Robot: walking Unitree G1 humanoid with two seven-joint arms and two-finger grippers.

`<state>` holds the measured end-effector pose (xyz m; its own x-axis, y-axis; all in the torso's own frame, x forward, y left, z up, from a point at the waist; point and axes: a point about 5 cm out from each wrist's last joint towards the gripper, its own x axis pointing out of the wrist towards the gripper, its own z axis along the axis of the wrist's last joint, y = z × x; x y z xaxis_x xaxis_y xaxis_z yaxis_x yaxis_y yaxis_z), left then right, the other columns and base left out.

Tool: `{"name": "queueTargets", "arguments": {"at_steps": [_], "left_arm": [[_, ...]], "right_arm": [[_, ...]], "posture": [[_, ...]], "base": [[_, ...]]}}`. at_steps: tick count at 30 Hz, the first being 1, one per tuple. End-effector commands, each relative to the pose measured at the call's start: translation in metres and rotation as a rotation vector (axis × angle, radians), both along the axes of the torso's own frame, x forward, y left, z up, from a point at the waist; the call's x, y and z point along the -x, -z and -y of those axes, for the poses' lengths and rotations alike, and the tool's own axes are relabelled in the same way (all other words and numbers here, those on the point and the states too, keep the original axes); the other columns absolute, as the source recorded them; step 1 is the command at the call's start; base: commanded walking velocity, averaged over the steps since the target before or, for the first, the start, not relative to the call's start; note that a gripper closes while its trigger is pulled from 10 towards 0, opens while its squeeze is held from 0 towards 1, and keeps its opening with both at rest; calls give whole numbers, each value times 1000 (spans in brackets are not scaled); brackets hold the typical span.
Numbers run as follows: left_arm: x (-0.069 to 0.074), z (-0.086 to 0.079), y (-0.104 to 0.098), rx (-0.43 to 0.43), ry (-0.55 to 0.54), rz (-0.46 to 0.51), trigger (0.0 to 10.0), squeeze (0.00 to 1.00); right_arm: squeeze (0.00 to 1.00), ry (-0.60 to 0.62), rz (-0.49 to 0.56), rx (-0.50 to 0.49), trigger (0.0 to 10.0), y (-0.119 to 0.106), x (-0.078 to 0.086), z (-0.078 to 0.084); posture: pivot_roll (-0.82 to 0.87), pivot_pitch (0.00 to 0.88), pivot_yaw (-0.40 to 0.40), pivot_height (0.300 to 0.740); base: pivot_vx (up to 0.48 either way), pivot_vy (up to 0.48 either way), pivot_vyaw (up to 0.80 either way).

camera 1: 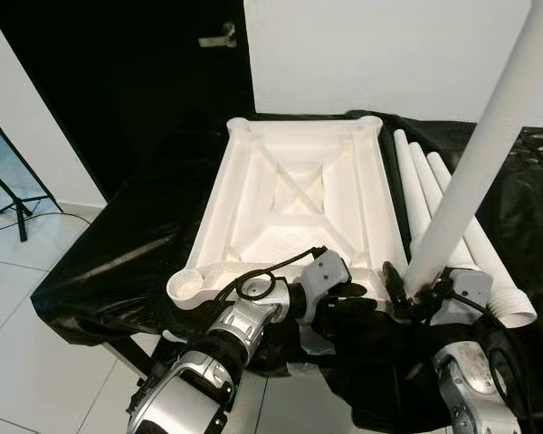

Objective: Building children table

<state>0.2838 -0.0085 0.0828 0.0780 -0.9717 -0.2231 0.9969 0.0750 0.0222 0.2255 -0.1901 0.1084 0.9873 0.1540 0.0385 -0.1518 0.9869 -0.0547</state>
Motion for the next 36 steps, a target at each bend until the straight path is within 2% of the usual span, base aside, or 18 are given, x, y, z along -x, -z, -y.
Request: {"name": "queueTargets", "arguments": {"at_steps": [1, 5, 8, 12, 13, 14, 18, 19, 26, 28, 32, 35, 36], "left_arm": [[27, -2, 34, -94, 159, -168, 10000, 0], [27, -2, 33, -96, 161, -168, 10000, 0], [28, 0, 33, -92, 164, -168, 10000, 0], [29, 1, 34, -92, 167, -169, 10000, 0], [29, 0, 34, -94, 167, -169, 10000, 0], [29, 0, 35, -96, 167, -169, 10000, 0], [29, -1, 35, -98, 167, -168, 10000, 0], [28, -2, 35, -100, 164, -167, 10000, 0], [28, -2, 34, -100, 162, -165, 10000, 0], [28, -2, 35, -99, 164, -165, 10000, 0], [29, -2, 35, -100, 167, -165, 10000, 0], [29, -2, 35, -100, 168, -165, 10000, 0], [29, -3, 35, -100, 167, -164, 10000, 0]], "right_arm": [[0, -65, -16, 7, 10000, 1, 0, -4], [0, -129, -13, 20, 10000, -4, 1, -2], [0, -239, -23, 99, 10000, -8, 0, 4], [0, -291, -53, 125, 10000, -7, 0, 8], [0, -345, -86, 127, 4118, -5, 1, 9], [0, -393, -112, 129, 0, -4, 3, 10], [0, -434, -135, 134, 0, -4, 5, 11], [0, -484, -174, 146, 0, -1, 7, 12], [0, -501, -206, 146, 0, 2, 9, 12], [0, -497, -225, 127, 0, 7, 12, 8], [0, -427, -211, 83, 0, 13, 18, -3], [0, -401, -206, 72, 0, 14, 19, -4], [0, -305, -173, 54, 0, 15, 19, -3]], "posture": [[64, 0, 47, 740], [63, 0, 46, 740], [59, 0, 48, 740], [58, 0, 49, 740], [60, 0, 49, 740], [61, 0, 50, 740], [62, 0, 50, 740], [64, 0, 50, 740], [64, 0, 50, 740], [63, 0, 50, 740], [67, 0, 51, 740], [67, 0, 51, 740], [71, 0, 49, 740]], "base": [[0, 0, 0], [0, 0, 0], [0, 0, 0], [0, 0, 0], [0, 0, 0], [0, 0, 0], [0, 0, 0], [0, 0, 0], [0, 0, 0], [0, 0, 0], [0, 0, 0], [0, 0, 0], [0, 0, 0]]}}
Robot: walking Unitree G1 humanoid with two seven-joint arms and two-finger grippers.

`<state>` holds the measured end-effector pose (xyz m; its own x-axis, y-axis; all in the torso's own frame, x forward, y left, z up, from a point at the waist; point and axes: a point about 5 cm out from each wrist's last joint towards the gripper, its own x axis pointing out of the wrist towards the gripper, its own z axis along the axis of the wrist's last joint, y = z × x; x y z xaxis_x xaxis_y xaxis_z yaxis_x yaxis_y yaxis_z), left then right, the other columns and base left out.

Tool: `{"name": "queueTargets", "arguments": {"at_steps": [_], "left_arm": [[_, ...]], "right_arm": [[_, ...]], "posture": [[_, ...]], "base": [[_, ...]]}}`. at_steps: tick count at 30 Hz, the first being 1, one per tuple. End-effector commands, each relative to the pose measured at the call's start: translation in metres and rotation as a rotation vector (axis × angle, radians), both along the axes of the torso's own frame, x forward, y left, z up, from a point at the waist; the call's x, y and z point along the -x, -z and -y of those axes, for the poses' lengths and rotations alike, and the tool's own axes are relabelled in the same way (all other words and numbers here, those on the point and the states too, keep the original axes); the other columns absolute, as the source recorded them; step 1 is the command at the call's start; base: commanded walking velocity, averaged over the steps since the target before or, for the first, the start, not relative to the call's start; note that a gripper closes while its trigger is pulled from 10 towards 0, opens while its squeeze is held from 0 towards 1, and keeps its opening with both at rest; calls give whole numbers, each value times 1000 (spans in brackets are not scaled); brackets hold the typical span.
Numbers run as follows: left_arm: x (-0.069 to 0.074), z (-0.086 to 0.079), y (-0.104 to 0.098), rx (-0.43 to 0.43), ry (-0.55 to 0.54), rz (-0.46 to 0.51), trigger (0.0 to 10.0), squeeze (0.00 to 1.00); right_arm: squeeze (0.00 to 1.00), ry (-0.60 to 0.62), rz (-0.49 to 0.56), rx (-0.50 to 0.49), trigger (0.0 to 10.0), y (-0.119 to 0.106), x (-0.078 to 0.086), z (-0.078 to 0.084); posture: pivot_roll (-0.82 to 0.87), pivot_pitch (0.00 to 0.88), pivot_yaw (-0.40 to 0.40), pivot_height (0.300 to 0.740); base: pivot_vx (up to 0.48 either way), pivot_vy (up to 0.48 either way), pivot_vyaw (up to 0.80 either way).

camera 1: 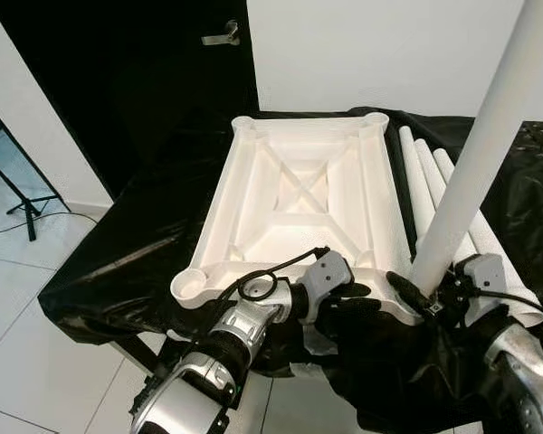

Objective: Building children table

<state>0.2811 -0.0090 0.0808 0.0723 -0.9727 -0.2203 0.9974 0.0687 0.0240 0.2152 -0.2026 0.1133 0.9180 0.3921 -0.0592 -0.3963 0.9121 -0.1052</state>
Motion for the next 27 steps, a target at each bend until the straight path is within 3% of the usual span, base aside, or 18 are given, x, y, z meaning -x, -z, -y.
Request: {"name": "queueTargets", "arguments": {"at_steps": [1, 2, 3, 4, 11, 12, 13, 14, 15, 16, 17, 20, 21, 27], "left_arm": [[26, -3, 32, -103, 159, -165, 10000, 0], [25, -3, 32, -102, 156, -165, 10000, 0], [25, -3, 32, -102, 156, -165, 10000, 0], [25, -4, 32, -102, 154, -166, 10000, 0], [27, -4, 34, -107, 162, -168, 10000, 0], [27, -3, 33, -107, 163, -167, 10000, 0], [26, -3, 33, -107, 163, -166, 10000, 0], [26, -3, 33, -107, 163, -166, 10000, 0], [26, -2, 32, -106, 164, -165, 10000, 0], [26, -2, 32, -106, 164, -165, 10000, 0], [26, -2, 32, -106, 164, -165, 10000, 0], [26, -2, 32, -106, 163, -164, 10000, 0], [26, -2, 33, -106, 162, -165, 10000, 0], [26, -3, 33, -107, 160, -165, 10000, 0]], "right_arm": [[0, 87, -40, -35, 0, 19, 10, -13], [0, 207, 4, -55, 0, 18, 13, -10], [0, 207, 4, -55, 0, 18, 13, -10], [0, 328, 38, -72, 0, 17, 17, -7], [0, 371, 46, -49, 0, 16, 15, -4], [0, 359, 43, -45, 2667, 16, 14, -6], [0, 344, 43, -35, 9647, 16, 13, -7], [0, 344, 43, -35, 9647, 16, 13, -7], [200, 327, 49, -33, 10000, 15, 12, -10], [200, 327, 49, -33, 10000, 15, 12, -10], [1000, 307, 54, -38, 10000, 14, 11, -11], [1000, 271, 66, -36, 10000, 12, 8, -14], [0, 218, 64, -25, 10000, 12, 6, -17], [0, 85, 70, 24, 10000, 8, 3, -15]], "posture": [[73, 0, 47, 740], [76, 0, 46, 740], [76, 0, 46, 740], [73, 0, 48, 740], [66, 0, 51, 740], [66, 0, 51, 740], [66, 0, 51, 740], [66, 0, 51, 740], [67, 0, 50, 740], [67, 0, 50, 740], [68, 0, 48, 740], [67, 0, 48, 740], [66, 0, 48, 740], [67, 0, 43, 740]], "base": [[0, 0, 0], [0, 0, 0], [0, 0, 0], [0, 0, 0], [0, 0, 0], [0, 0, 0], [0, 0, 0], [0, 0, 0], [0, 0, 0], [0, 0, 0], [0, 0, 0], [0, 0, 0], [0, 0, 0], [0, 0, 0]]}}
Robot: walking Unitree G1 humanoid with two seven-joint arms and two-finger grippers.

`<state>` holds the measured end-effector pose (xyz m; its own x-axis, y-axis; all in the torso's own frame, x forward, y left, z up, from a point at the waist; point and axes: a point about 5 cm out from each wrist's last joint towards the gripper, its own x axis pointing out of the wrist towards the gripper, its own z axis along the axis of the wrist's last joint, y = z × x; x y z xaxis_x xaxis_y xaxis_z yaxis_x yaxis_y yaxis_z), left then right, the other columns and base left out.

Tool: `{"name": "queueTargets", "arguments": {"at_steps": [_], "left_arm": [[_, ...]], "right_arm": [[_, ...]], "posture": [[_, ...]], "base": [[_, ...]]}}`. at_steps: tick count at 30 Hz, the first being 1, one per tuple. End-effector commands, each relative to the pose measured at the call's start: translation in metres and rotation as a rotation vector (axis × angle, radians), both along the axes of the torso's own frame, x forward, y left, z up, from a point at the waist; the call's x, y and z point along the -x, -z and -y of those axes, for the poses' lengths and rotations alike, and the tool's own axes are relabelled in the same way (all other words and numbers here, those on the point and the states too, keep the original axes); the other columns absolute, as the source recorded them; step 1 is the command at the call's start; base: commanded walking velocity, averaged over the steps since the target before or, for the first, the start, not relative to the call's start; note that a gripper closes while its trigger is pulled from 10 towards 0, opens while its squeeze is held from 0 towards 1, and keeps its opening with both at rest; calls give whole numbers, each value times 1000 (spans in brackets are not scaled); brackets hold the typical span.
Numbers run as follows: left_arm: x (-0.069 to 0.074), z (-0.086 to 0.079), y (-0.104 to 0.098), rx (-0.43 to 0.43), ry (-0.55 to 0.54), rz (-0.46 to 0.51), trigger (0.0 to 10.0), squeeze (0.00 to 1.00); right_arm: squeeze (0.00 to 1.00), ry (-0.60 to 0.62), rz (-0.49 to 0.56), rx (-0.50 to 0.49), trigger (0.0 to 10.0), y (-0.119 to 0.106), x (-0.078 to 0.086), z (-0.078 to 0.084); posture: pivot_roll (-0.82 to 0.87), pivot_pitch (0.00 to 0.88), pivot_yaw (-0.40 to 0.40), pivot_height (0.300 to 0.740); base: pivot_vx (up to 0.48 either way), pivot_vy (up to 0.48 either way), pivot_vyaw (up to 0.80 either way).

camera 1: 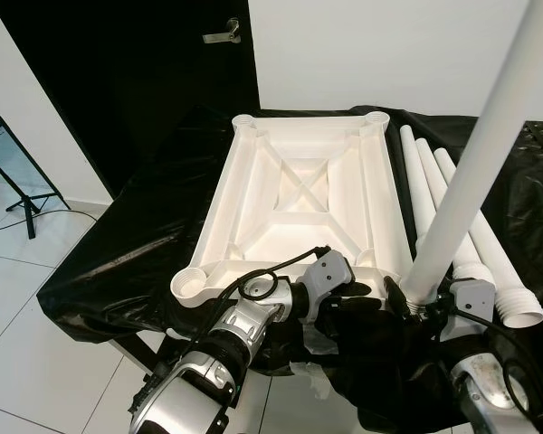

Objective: Building children table

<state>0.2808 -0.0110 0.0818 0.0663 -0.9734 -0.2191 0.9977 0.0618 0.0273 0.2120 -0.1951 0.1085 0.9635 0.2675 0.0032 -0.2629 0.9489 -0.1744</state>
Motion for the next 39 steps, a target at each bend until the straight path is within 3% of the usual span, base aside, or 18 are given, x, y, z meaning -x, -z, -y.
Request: {"name": "queueTargets", "arguments": {"at_steps": [1, 10, 11, 12, 13, 17, 26, 28, 29, 30, 33, 35, 39], "left_arm": [[25, -4, 34, -106, 150, -168, 10000, 0], [25, -4, 33, -104, 149, -166, 10000, 0], [25, -4, 33, -104, 150, -166, 10000, 0], [25, -5, 33, -104, 150, -165, 10000, 0], [25, -5, 33, -105, 150, -165, 10000, 0], [24, -5, 33, -107, 150, -164, 10000, 0], [24, -6, 33, -108, 149, -165, 10000, 0], [24, -6, 33, -109, 151, -165, 10000, 0], [24, -6, 33, -109, 151, -165, 10000, 0], [24, -6, 33, -109, 152, -165, 10000, 0], [22, -6, 32, -107, 145, -163, 10000, 0], [22, -6, 32, -107, 145, -163, 10000, 0], [23, -8, 33, -109, 145, -165, 10000, 0]], "right_arm": [[0, -111, -25, 15, 10000, 0, -2, 1], [0, -237, -90, 75, 10000, -3, -8, 16], [0, -258, -100, 71, 4275, -3, -7, 17], [0, -274, -107, 67, 4275, -3, -7, 18], [0, -307, -123, 67, 0, -3, -5, 18], [0, -360, -154, 73, 0, -1, -2, 18], [0, -360, -179, 38, 0, 3, 0, 17], [0, -215, -162, -112, 0, 5, -2, 14], [0, -215, -162, -112, 0, 5, -2, 14], [0, -115, -154, -149, 0, 9, 0, 12], [0, 86, -106, -146, 0, 16, 10, 13], [0, 86, -106, -146, 0, 16, 10, 13], [0, 231, -41, -144, 0, 14, 13, 13]], "posture": [[68, 0, 41, 740], [65, 0, 46, 740], [65, 0, 48, 740], [66, 0, 48, 740], [65, 0, 50, 740], [66, 0, 51, 740], [65, 0, 54, 740], [70, 0, 51, 740], [70, 0, 51, 740], [69, 0, 51, 740], [72, 0, 48, 740], [72, 0, 48, 740], [67, 0, 53, 740]], "base": [[0, 0, 0], [0, 0, 0], [0, 0, 0], [0, 0, 0], [0, 0, 0], [0, 0, 0], [0, 0, 0], [0, 0, 0], [0, 0, 0], [0, 0, 0], [0, 0, 0], [0, 0, 0], [0, 0, 0]]}}
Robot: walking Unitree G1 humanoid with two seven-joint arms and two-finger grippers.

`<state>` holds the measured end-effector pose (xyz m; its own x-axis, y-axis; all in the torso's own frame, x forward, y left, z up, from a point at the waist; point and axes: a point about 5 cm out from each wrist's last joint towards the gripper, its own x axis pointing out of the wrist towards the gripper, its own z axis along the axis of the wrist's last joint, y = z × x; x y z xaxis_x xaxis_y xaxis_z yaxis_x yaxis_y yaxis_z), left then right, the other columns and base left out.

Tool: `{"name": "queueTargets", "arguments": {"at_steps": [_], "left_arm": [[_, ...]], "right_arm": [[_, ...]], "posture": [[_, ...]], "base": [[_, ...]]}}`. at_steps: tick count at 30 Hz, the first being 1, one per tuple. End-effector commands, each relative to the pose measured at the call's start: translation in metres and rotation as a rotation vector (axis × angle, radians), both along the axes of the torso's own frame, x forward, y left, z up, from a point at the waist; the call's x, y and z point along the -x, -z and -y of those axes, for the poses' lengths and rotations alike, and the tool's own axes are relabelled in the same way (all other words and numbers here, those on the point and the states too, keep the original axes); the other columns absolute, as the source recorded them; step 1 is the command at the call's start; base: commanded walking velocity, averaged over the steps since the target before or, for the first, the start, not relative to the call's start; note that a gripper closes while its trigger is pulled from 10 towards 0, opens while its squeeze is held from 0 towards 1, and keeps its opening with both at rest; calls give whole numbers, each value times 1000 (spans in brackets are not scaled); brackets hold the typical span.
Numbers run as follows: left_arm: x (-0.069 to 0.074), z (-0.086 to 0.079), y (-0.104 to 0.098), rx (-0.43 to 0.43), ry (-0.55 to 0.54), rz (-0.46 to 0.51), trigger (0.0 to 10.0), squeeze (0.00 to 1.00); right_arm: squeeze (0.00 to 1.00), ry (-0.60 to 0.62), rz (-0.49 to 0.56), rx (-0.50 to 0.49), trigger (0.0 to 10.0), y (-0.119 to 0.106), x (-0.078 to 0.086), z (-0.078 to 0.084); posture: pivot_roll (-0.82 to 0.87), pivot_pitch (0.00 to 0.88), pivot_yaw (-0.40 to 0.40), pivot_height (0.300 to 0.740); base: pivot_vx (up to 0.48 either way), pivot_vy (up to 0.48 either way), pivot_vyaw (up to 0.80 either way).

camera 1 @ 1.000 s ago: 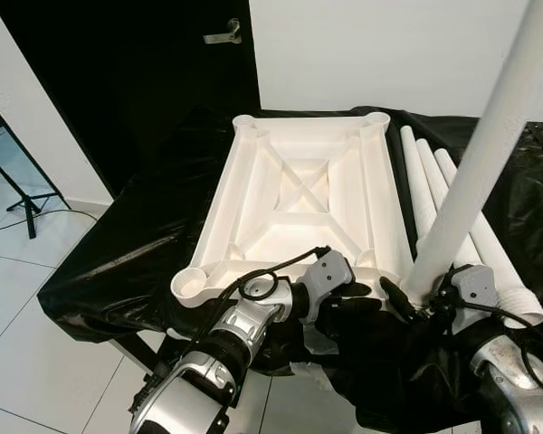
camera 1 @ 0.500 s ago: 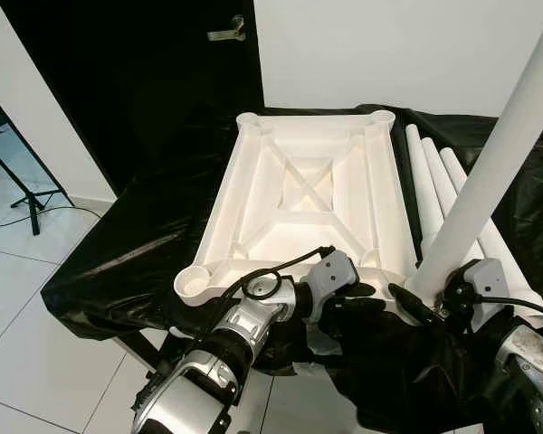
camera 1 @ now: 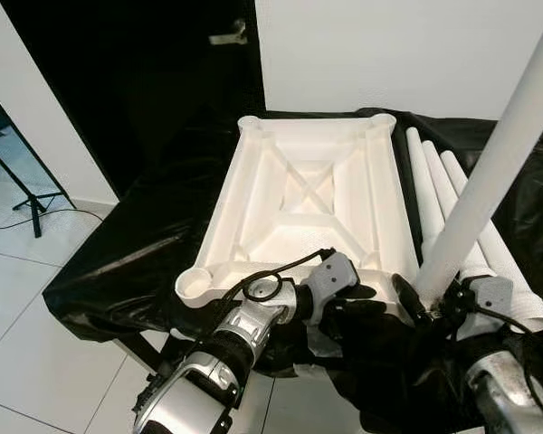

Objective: Building children table

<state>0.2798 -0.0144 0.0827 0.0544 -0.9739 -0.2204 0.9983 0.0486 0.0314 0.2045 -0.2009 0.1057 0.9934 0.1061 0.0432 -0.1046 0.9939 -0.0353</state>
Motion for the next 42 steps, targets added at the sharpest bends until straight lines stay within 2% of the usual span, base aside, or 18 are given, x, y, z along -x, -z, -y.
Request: {"name": "queueTargets", "arguments": {"at_steps": [1, 6, 7, 8, 9, 12, 14, 15, 17, 23, 27, 28, 29, 31, 35, 39, 42], "left_arm": [[22, -11, 34, -110, 133, -169, 10000, 0], [22, -10, 33, -109, 134, -168, 10000, 0], [21, -10, 33, -108, 134, -167, 10000, 0], [21, -9, 32, -106, 134, -166, 10000, 0], [22, -10, 33, -106, 134, -169, 10000, 0], [25, -10, 36, -113, 139, -175, 10000, 0], [25, -10, 36, -115, 141, -175, 10000, 0], [24, -9, 35, -112, 139, -173, 10000, 0], [24, -9, 35, -112, 139, -173, 10000, 0], [22, -8, 33, -101, 129, -169, 10000, 0], [25, -10, 36, -107, 131, -175, 10000, 0], [25, -10, 37, -108, 131, -177, 10000, 0], [25, -10, 37, -109, 133, -177, 10000, 0], [25, -10, 37, -109, 133, -177, 10000, 0], [25, -9, 36, -107, 135, -174, 10000, 0], [24, -8, 35, -109, 137, -171, 10000, 0], [23, -9, 35, -111, 138, -169, 10000, 0]], "right_arm": [[0, 84, -47, -9, 0, 10, 3, 4], [0, 93, -41, -8, 0, 11, 0, -2], [0, 79, -44, -8, 3843, 11, -2, -3], [247, 45, -37, -9, 10000, 9, -3, -5], [1000, 9, -29, -12, 10000, 7, -4, -7], [1000, -56, -22, -6, 10000, 2, -9, -9], [1000, -114, -21, 31, 10000, 0, -14, -12], [0, -155, -24, 48, 10000, -1, -16, -13], [0, -155, -24, 48, 10000, -1, -16, -13], [0, -292, -18, 146, 10000, -4, -15, -8], [0, -363, -43, 171, 10000, -4, -15, -4], [0, -388, -56, 177, 3882, -5, -15, -2], [0, -407, -86, 182, 0, -5, -17, 4], [0, -407, -86, 182, 0, -5, -17, 4], [0, -458, -151, 193, 0, -3, -16, 11], [0, -475, -171, 176, 0, 3, -11, 5], [0, -412, -151, 123, 0, 6, -8, -2]], "posture": [[65, 0, 53, 740], [69, 0, 53, 740], [69, 0, 53, 740], [69, 0, 54, 740], [66, 0, 55, 740], [62, 0, 54, 740], [62, 0, 53, 740], [66, 0, 51, 740], [66, 0, 51, 740], [71, 0, 46, 740], [70, 0, 47, 740], [65, 0, 51, 740], [65, 0, 51, 740], [65, 0, 51, 740], [64, 0, 55, 740], [61, 0, 55, 740], [60, 0, 56, 740]], "base": [[0, 0, 0], [0, 0, 0], [0, 0, 0], [0, 0, 0], [0, 0, 0], [0, 0, 0], [0, 0, 0], [0, 0, 0], [0, 0, 0], [0, 0, 0], [0, 0, 0], [0, 0, 0], [0, 0, 0], [0, 0, 0], [0, 0, 0], [0, 0, 0], [0, 0, 0]]}}
